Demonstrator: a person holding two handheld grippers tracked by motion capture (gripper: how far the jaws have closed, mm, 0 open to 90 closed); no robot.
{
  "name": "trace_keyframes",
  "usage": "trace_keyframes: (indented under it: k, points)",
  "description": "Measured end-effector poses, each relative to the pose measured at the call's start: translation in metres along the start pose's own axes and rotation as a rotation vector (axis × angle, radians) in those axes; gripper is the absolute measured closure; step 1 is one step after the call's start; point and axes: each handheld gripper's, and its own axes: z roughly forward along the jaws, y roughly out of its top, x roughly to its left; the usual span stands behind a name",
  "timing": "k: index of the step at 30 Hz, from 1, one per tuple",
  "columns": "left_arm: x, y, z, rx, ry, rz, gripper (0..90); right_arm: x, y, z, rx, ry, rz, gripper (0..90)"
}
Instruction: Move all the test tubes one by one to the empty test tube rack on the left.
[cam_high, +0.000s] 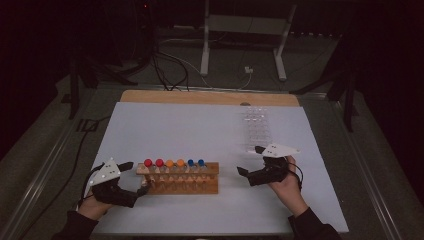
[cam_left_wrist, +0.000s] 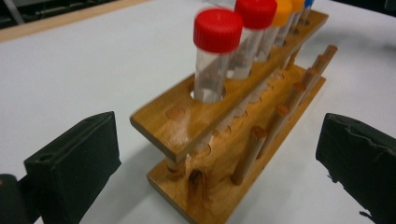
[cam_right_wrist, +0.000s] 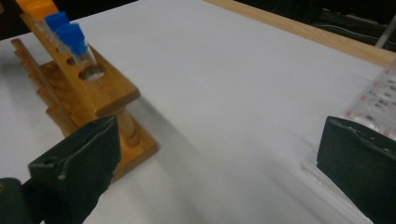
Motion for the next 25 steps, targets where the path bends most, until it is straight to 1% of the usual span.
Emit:
trace_keyframes:
  k: [2,3,5,7,8,13,16,21,23,25]
  points:
    - [0.000,-0.003,0.002,0.014,-0.007,-0.003,0.4,0.000,-0.005,-0.002,0.005,-0.001,0.004,0.0]
    - [0.000,-0.004,0.003,0.022,-0.006,-0.004,0.4,0.000,-0.008,-0.003,0.011,-0.010,-0.003,0.0]
    - [-0.001,-0.004,0.004,0.021,-0.011,-0.001,0.4,0.000,-0.015,-0.003,0.035,-0.029,-0.014,0.0]
    - [-0.002,-0.004,0.005,0.021,-0.010,0.004,0.4,-0.001,-0.021,-0.003,0.065,-0.026,-0.012,0.0]
    - [-0.003,-0.005,0.005,0.024,-0.009,0.002,0.4,-0.001,-0.024,-0.003,0.077,-0.033,-0.013,0.0]
    - [-0.003,-0.006,0.006,0.021,-0.015,0.003,0.4,-0.004,-0.037,-0.004,0.119,-0.024,-0.004,0.0]
    - [-0.002,-0.006,0.006,0.016,-0.019,-0.003,0.4,-0.004,-0.040,-0.002,0.145,-0.026,-0.028,0.0]
    - [-0.003,-0.006,0.006,0.014,-0.016,-0.002,0.4,-0.004,-0.038,-0.001,0.130,-0.011,-0.034,0.0]
    - [-0.002,-0.006,0.006,0.010,-0.019,-0.011,0.4,-0.004,-0.038,-0.001,0.128,-0.015,-0.034,0.0]
    - [-0.002,-0.006,0.007,0.009,-0.021,-0.009,0.5,-0.004,-0.038,-0.001,0.128,-0.015,-0.031,0.0]
